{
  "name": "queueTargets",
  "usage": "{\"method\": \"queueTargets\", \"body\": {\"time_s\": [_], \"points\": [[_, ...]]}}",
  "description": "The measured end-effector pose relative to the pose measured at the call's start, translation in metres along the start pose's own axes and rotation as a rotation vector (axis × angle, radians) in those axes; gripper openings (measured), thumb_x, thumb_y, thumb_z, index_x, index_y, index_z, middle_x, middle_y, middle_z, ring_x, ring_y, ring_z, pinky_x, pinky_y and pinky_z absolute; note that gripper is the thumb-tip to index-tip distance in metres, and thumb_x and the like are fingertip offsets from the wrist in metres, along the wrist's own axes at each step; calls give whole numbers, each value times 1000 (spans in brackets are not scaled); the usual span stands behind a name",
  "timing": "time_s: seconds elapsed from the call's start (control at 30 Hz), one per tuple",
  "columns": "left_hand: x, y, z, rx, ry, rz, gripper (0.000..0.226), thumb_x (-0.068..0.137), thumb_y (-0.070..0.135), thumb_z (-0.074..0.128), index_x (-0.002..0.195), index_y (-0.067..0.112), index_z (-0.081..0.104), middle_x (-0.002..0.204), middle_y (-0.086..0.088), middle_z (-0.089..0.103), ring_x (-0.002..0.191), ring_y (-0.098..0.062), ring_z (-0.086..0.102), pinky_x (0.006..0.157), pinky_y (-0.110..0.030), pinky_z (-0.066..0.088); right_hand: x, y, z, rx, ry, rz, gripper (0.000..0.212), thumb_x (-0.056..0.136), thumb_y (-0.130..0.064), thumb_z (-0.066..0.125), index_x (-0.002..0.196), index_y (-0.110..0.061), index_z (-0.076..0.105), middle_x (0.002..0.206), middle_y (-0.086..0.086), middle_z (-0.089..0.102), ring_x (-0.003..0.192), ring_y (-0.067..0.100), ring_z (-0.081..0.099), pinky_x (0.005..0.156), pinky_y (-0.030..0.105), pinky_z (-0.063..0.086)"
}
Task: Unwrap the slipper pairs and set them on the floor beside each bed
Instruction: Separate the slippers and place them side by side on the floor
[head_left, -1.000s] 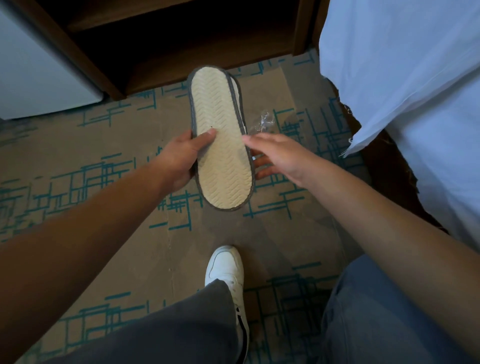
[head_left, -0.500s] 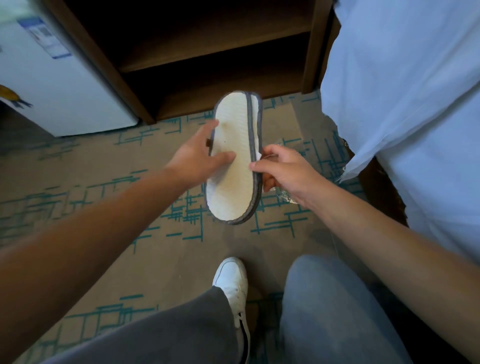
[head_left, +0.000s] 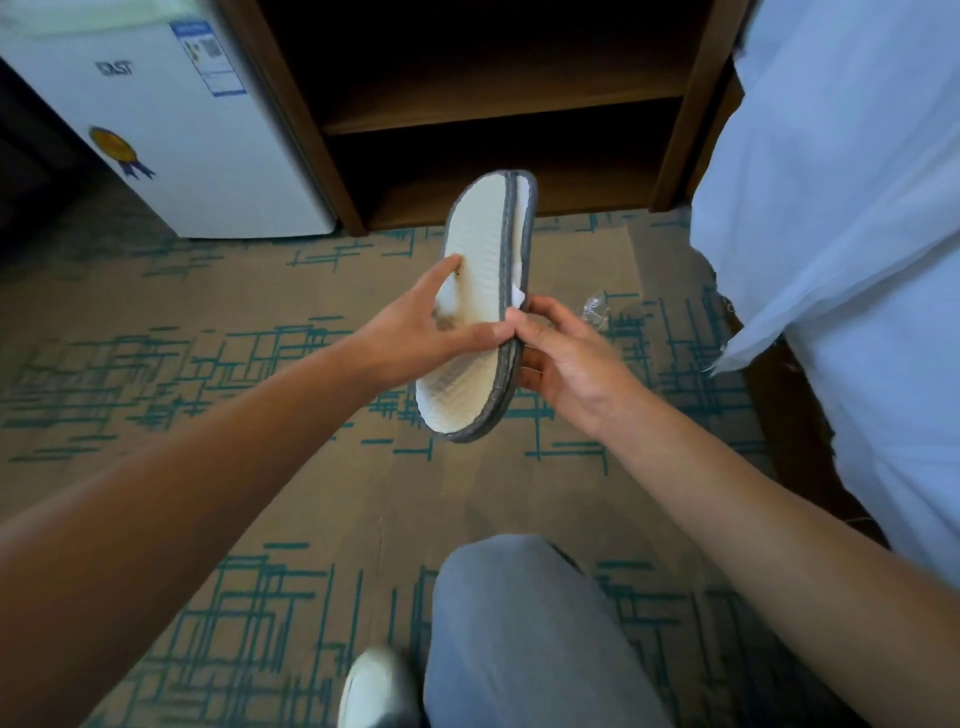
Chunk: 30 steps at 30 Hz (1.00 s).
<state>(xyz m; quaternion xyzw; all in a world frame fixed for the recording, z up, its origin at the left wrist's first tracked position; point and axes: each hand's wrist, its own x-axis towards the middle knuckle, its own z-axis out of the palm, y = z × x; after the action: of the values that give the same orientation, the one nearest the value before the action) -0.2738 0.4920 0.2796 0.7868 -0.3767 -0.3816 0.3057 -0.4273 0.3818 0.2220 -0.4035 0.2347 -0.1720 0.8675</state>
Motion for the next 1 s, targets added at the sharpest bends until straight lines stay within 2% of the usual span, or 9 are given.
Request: {"method": "queueTargets", "body": {"time_s": [0.13,0.27,0.4,0.47,0.57,0.7,0.77,0.87,1.0], "points": [[6,1,12,-14,-69,22,118,64,74,76,159,42,14,159,4,41,140,-14,46,118,-41,37,-6,0,-8,34,20,28,27,86,-21,73,110,-17,62,93,5,71,76,19,68,66,30,57],[12,9,31,-117,-176,39,113,67,72,74,159,42,17,156,4,46,137,-17,52,116,-47,41,-17,-8,-9,2,44,59,48,95,-23,59,137,-1,55,127,23,60,108,34,59,97,44,48],[16,34,44,-199,-254,149,116,60,71,78,158,42,21,148,10,53,131,-12,58,116,-42,42,-39,-36,-16,-69,122,-9,58,95,-26,60,146,0,47,146,30,49,131,50,48,117,61,30],[17,45,49,-195,-305,190,116,59,72,79,157,44,22,146,13,54,130,-10,59,116,-41,42,-54,-46,-20,-147,155,-33,68,91,-35,67,147,-2,46,145,31,49,133,54,44,116,64,31],[20,52,57,-148,-454,271,112,60,72,79,155,45,25,139,23,57,126,-2,61,112,-34,45,-80,-52,-23,-319,179,-7,102,65,-62,83,145,-8,49,136,28,58,122,52,54,106,62,41],[28,46,71,-78,-671,395,103,68,61,78,155,44,26,128,39,56,119,14,59,93,-8,49,-110,-33,-43,-294,238,-15,91,61,-56,89,135,-14,58,125,19,69,109,39,68,86,47,59],[31,44,85,-68,-749,420,105,68,56,79,157,42,23,142,24,53,124,6,59,103,-20,51,-124,-21,-50,-255,285,-36,79,61,-53,90,127,-19,64,116,13,73,98,29,72,73,35,62],[30,43,112,-92,-855,449,107,69,49,80,159,38,22,151,12,47,134,-7,55,114,-40,45,-150,-7,-57,-238,320,-48,57,65,-53,88,116,-31,73,110,6,76,92,21,74,70,29,62],[14,44,149,-85,-989,475,106,75,48,76,160,42,13,161,11,37,146,-9,41,120,-44,36,-197,7,-66,-266,414,-84,48,74,-52,83,118,-38,70,113,10,75,92,25,75,75,33,62]]}}
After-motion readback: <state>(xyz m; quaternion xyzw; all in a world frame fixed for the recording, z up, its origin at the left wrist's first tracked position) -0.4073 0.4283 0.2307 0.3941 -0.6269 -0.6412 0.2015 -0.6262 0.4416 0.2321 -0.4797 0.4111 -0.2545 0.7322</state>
